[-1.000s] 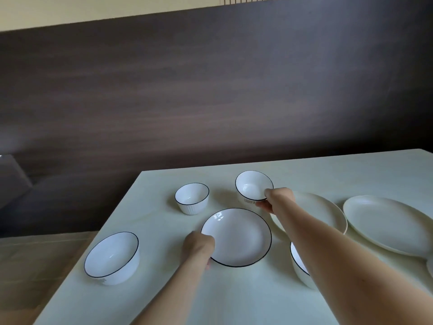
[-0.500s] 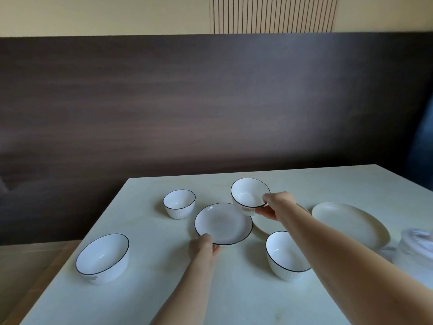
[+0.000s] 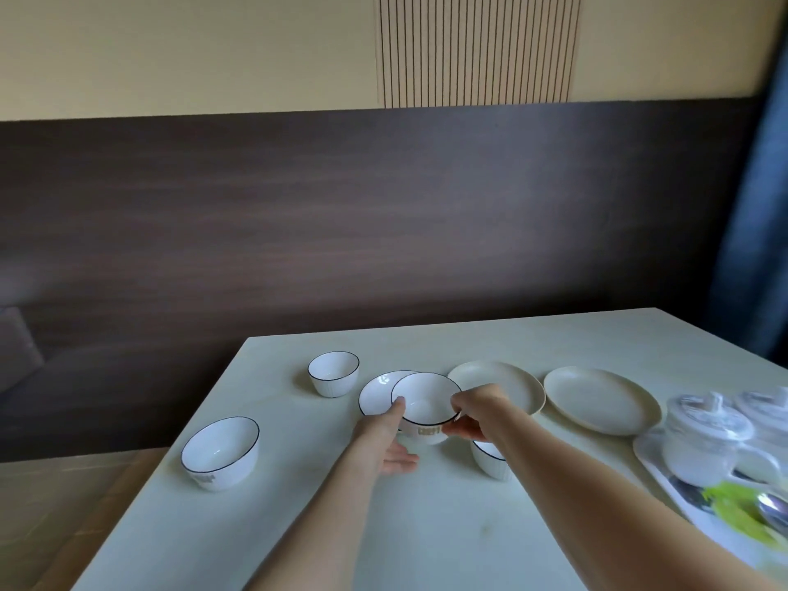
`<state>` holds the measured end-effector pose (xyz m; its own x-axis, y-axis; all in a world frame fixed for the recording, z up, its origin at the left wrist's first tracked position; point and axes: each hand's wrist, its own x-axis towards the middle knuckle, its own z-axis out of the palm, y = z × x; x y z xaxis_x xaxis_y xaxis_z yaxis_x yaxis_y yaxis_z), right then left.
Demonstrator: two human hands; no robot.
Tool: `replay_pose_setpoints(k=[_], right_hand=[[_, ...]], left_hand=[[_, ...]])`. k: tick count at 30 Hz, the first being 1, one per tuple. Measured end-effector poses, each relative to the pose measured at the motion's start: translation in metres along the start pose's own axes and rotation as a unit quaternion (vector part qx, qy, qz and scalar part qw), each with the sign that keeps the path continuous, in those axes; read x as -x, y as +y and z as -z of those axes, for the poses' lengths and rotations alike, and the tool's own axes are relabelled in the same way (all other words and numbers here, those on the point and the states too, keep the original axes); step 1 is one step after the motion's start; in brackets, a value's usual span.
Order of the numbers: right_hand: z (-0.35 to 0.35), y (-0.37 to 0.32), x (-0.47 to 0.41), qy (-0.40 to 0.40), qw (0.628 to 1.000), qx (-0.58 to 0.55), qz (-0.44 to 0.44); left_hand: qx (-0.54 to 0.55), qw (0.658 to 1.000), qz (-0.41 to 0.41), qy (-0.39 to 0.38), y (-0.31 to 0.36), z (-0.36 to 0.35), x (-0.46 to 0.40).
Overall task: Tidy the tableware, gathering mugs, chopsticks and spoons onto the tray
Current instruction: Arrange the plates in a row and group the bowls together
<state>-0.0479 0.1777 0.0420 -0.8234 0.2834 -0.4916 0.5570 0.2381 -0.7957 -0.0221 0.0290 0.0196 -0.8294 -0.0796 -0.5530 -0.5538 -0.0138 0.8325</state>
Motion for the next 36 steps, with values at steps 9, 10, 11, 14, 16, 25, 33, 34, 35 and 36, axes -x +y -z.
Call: replay_pose_setpoints(k=[9, 10, 11, 14, 16, 25, 33, 34, 35, 36], right_hand=[[-0.002, 0.036, 0.026, -0.004, 0.998, 0.054, 0.030], [0.005, 0.035, 0.025, 0.030, 0.995, 0.073, 0.053], [0.013, 0.035, 0.026, 0.071, 0.990, 0.096, 0.077], [0.042, 0.043, 0.023, 0.195, 0.967, 0.132, 0.096], [0.054, 0.055, 0.016, 0.221, 0.965, 0.122, 0.065], [0.055, 0.090, -0.027, 0.044, 0.990, -0.068, -0.118], [0.057, 0.088, -0.040, 0.052, 0.990, -0.067, -0.113], [0.058, 0.088, -0.041, 0.053, 0.990, -0.066, -0.113], [0.059, 0.088, -0.041, 0.055, 0.990, -0.068, -0.113], [0.059, 0.088, -0.041, 0.057, 0.990, -0.072, -0.110]], left_hand=[[0.044, 0.998, -0.006, 0.049, -0.037, -0.014, 0.011], [0.056, 0.997, -0.006, 0.052, -0.039, -0.016, 0.011], [0.061, 0.997, -0.007, 0.056, -0.041, -0.016, 0.009], [0.056, 0.996, -0.008, 0.069, -0.046, -0.023, 0.002], [0.051, 0.996, -0.008, 0.073, -0.049, -0.027, -0.002], [0.049, 0.996, 0.007, 0.080, -0.059, -0.049, -0.016], [0.056, 0.994, 0.007, 0.091, -0.062, -0.050, -0.020], [0.055, 0.994, 0.006, 0.092, -0.062, -0.051, -0.020], [0.056, 0.994, 0.006, 0.090, -0.061, -0.051, -0.020], [0.055, 0.995, 0.006, 0.085, -0.060, -0.051, -0.019]])
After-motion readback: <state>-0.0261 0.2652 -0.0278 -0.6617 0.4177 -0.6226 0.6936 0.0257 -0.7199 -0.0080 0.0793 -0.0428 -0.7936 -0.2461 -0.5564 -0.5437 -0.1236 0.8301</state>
